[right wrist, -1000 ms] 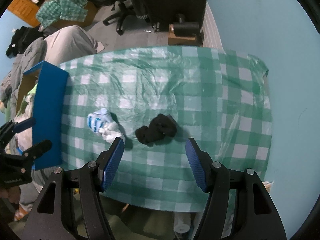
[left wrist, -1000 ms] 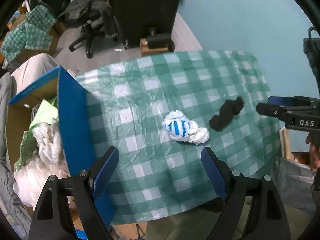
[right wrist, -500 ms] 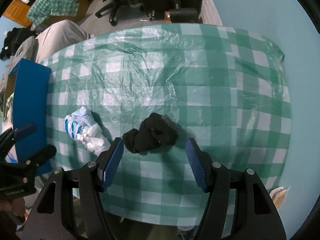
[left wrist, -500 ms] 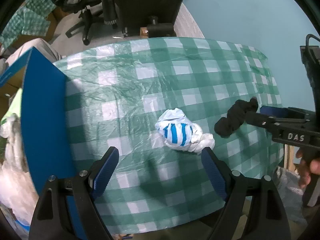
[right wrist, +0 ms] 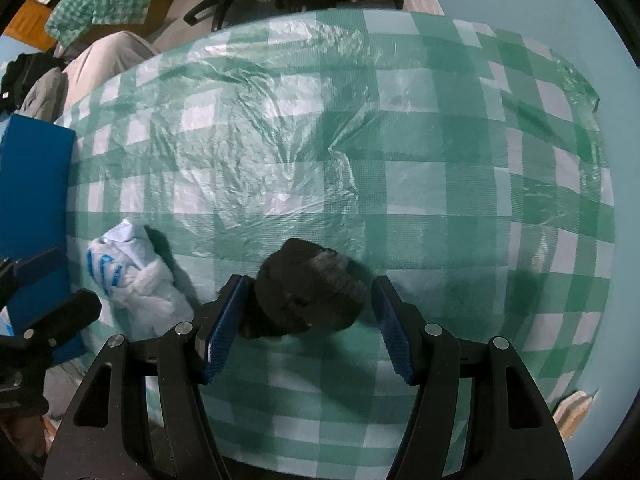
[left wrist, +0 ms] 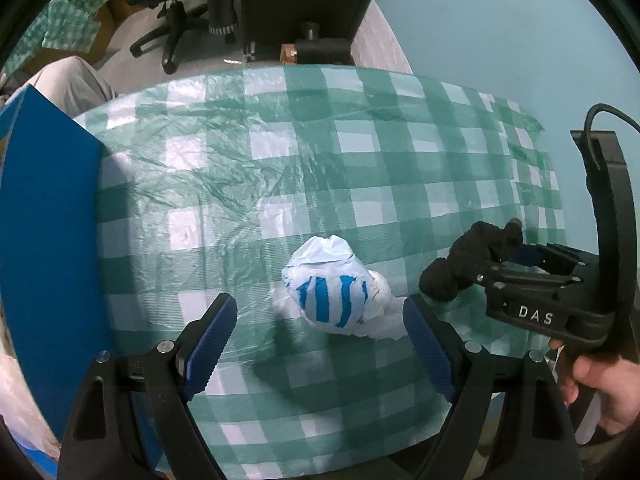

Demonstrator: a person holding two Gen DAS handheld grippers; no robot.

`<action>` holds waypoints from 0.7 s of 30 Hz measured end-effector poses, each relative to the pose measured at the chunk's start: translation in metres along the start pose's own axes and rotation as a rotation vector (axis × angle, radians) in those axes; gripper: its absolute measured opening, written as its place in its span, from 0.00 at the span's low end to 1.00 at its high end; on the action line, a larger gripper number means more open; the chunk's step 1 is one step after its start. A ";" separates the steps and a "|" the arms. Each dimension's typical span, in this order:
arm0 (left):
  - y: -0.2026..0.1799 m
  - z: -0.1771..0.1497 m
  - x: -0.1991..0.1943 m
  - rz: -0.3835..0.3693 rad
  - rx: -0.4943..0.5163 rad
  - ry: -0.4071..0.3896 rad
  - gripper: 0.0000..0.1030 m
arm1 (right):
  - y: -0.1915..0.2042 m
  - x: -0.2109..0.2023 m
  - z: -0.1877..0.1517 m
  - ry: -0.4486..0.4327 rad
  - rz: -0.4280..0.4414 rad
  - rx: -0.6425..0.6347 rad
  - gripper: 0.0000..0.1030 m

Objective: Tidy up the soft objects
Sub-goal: 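Grasp the blue-and-white striped sock with the left gripper while the right grasps the black sock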

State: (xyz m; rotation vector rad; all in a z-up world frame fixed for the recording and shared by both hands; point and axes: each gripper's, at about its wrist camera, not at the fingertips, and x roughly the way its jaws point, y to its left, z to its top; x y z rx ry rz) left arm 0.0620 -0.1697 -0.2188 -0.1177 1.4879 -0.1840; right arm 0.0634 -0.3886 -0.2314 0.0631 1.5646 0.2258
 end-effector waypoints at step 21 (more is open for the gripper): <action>-0.010 0.008 0.041 0.013 -0.014 0.050 0.65 | 0.014 -0.008 -0.011 -0.040 -0.030 -0.187 0.39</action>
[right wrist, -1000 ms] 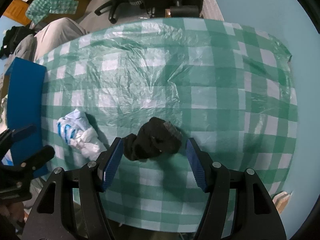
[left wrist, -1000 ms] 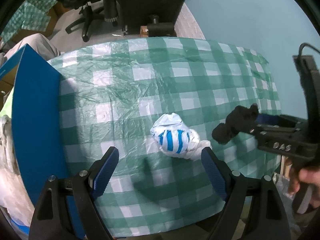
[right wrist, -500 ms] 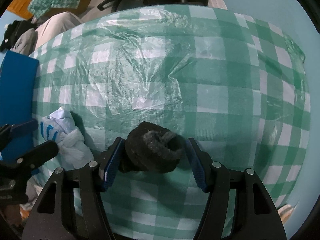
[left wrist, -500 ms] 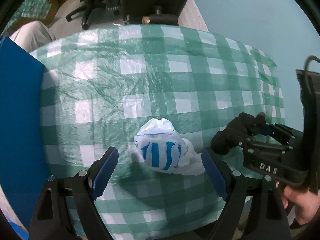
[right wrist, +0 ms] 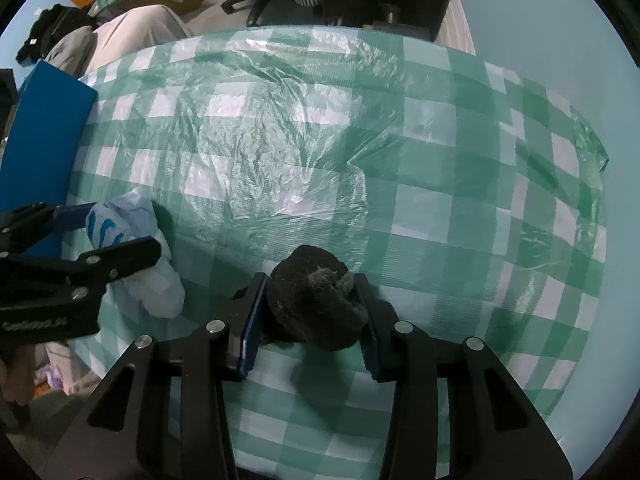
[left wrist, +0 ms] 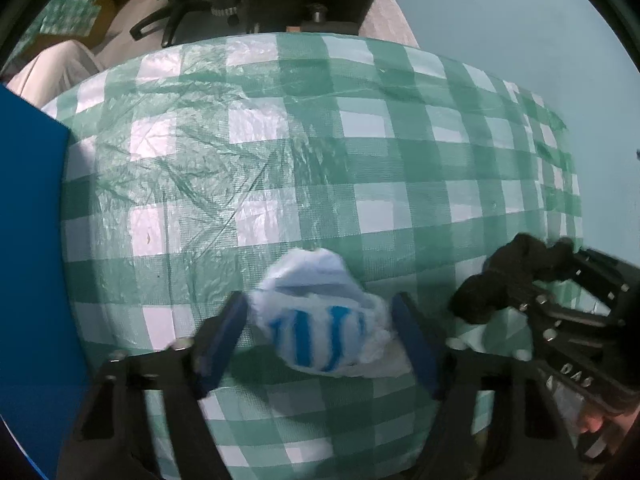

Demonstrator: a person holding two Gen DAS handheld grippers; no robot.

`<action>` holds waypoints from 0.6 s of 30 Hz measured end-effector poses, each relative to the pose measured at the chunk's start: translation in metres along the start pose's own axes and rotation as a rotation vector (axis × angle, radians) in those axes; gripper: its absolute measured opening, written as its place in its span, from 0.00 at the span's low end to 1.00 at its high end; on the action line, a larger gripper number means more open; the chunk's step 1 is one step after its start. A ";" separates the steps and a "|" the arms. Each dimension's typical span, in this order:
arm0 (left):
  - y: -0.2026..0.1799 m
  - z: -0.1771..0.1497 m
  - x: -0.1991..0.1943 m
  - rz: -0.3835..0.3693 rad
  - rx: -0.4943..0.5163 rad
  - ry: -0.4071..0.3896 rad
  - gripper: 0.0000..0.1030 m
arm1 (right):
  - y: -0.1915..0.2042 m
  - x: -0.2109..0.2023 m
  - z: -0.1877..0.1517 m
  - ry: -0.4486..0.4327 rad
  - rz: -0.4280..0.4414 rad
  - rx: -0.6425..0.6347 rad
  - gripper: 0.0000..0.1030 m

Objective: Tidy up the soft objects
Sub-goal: 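Grasp the blue-and-white striped sock with the left gripper while the right grasps the black sock, then lift the striped sock with the left gripper while the right carries the black sock toward the box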

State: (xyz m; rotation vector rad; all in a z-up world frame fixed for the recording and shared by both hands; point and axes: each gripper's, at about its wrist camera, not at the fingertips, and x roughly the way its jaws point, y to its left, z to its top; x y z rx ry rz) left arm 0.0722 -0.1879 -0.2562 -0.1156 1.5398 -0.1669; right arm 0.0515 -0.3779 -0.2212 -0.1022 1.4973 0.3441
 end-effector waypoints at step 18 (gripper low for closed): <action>-0.026 -0.015 -0.035 0.069 0.203 -0.079 0.50 | 0.015 -0.042 0.017 -0.064 -0.015 -0.045 0.39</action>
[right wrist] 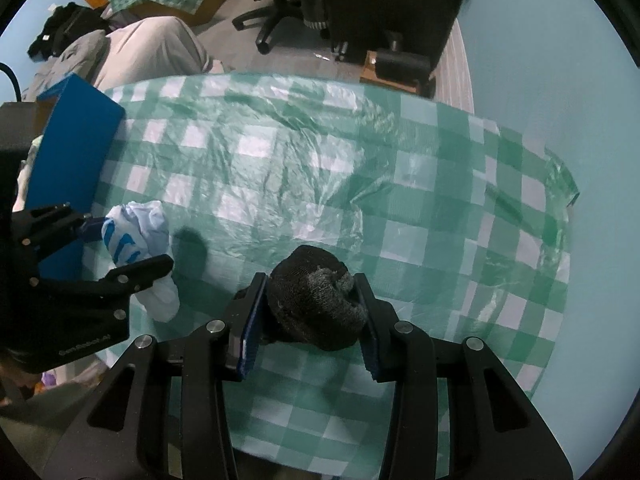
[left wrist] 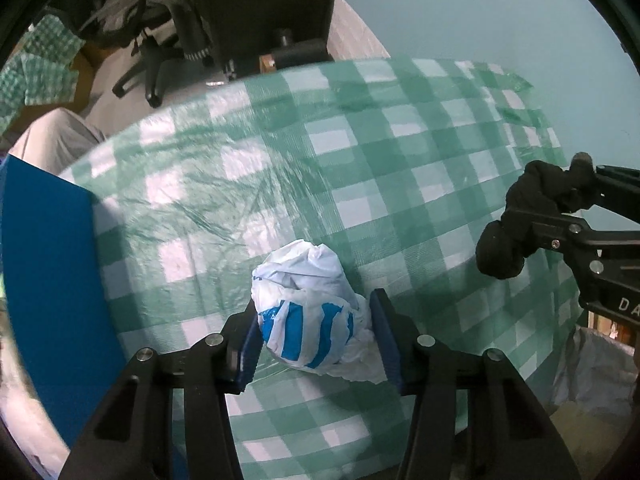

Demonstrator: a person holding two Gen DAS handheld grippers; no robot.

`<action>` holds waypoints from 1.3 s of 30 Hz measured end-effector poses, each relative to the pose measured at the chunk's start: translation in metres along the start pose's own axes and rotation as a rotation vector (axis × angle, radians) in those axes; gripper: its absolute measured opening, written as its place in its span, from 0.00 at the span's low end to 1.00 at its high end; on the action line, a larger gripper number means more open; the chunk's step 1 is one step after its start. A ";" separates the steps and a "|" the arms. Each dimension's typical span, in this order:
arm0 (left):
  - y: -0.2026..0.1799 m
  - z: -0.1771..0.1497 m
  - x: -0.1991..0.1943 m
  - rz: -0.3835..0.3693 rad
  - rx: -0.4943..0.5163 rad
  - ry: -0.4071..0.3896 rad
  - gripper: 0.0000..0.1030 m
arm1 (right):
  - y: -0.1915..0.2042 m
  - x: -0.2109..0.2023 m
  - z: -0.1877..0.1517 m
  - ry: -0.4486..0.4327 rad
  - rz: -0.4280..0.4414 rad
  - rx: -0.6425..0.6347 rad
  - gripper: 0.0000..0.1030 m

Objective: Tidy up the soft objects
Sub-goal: 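Lift the striped sock with the left gripper while the right carries the black sock toward the box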

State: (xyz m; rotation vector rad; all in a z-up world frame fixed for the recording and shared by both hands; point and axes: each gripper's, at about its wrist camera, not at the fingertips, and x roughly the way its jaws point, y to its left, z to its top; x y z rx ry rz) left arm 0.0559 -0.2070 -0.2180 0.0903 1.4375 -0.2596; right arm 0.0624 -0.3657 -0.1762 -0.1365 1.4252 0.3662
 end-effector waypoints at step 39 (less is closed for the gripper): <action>0.067 -0.041 -0.149 0.032 -0.015 -0.224 0.50 | 0.095 -0.103 0.020 -0.130 0.084 -0.164 0.39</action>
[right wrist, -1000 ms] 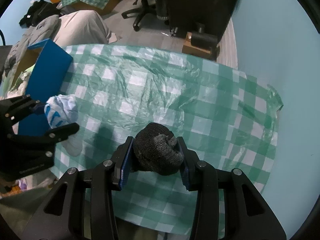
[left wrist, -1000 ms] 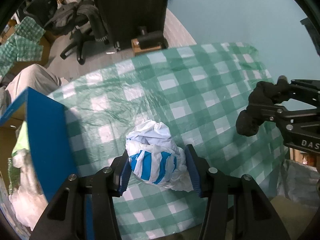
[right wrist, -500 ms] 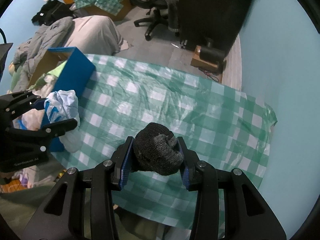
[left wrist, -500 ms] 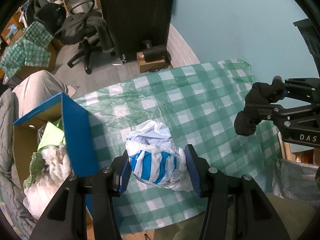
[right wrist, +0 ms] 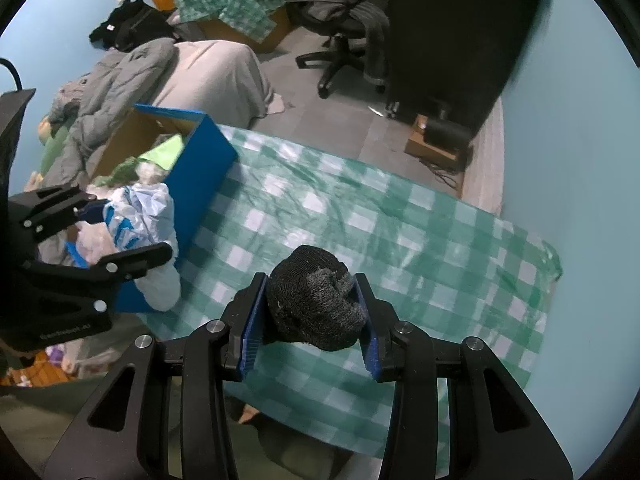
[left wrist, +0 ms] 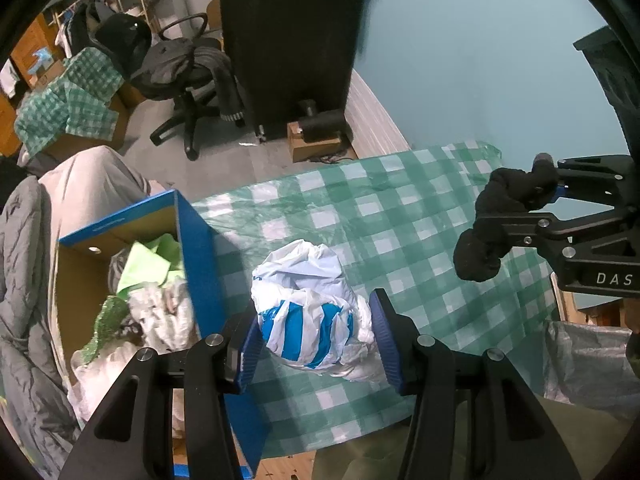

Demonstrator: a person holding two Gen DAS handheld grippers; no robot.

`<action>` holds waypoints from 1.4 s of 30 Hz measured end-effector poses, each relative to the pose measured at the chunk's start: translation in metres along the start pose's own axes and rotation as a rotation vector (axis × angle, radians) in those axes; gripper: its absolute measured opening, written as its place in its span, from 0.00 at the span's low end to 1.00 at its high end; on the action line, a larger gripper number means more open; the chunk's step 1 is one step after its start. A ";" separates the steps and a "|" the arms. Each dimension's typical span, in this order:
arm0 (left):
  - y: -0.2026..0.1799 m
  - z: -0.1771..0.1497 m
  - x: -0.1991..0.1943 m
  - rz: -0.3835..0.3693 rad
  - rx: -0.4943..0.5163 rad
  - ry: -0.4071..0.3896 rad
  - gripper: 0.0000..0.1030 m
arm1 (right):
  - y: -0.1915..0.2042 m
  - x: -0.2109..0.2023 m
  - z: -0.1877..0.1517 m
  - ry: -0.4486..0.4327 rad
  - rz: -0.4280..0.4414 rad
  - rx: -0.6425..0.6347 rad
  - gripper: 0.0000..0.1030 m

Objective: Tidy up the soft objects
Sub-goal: 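Lift the striped sock with the left gripper while the right carries the black sock toward the box, then lower the striped sock into the box and open the left gripper while the right releases the black sock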

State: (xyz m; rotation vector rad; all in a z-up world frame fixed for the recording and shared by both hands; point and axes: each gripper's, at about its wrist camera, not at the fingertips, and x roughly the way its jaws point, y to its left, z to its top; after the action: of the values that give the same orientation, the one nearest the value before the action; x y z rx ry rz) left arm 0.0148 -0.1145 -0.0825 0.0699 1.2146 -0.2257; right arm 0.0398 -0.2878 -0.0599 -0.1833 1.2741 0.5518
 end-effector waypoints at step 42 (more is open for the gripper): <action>0.191 -0.065 -0.028 0.098 -0.295 0.003 0.50 | 0.172 0.065 0.092 0.012 0.131 -0.245 0.39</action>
State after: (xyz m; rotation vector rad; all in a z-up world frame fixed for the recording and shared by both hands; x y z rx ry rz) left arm -0.0147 0.0868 -0.0918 -0.1269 1.2324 0.0409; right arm 0.0468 -0.0827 -0.0642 -0.3087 1.2344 0.8212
